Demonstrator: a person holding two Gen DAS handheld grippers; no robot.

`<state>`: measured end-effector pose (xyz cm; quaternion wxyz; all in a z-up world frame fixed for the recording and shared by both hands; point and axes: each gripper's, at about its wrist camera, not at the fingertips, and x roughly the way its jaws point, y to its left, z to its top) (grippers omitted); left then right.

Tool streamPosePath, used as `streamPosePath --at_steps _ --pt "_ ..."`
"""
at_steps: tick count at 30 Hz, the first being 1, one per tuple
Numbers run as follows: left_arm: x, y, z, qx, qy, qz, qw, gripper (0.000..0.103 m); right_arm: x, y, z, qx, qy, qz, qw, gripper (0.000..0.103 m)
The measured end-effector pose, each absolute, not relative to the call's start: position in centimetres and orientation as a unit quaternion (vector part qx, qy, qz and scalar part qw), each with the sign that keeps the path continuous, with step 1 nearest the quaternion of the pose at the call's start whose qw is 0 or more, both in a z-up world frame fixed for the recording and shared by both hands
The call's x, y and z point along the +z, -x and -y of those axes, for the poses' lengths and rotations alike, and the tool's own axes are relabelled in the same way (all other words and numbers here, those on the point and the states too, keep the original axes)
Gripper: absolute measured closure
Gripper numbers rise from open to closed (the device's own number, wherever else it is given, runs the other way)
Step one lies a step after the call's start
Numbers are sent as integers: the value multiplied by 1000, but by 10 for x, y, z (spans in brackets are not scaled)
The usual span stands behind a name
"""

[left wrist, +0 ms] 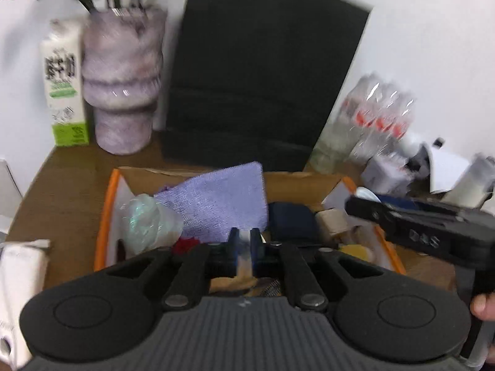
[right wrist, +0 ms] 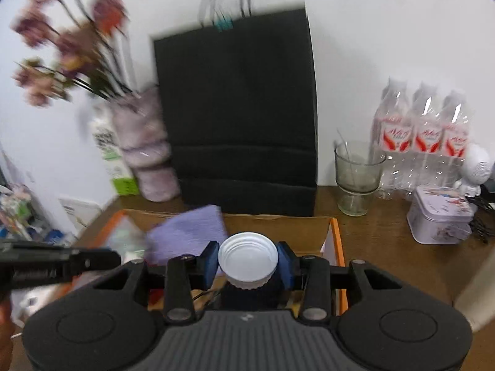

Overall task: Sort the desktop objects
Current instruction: 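Carry the small white cap into the box with left gripper while right carries the ridged cap, then release both items into the box and withdraw both grippers, then grasp the small orange piece with the left gripper while the right gripper grasps a ridged white cap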

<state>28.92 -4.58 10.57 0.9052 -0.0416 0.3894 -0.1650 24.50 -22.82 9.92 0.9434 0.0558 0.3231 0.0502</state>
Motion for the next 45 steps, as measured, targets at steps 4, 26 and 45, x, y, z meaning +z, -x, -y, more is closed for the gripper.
streamPosePath --at_steps 4,26,45 --pt "100 -310 55 -152 4 -369 917 46 76 -284 232 -1 -48 -334 941 25" --pt "65 -18 -4 -106 79 -290 948 2 39 -40 206 43 -84 -334 938 13" --pt "29 0 32 -142 -8 -273 951 23 1 70 196 40 -21 -309 950 21"
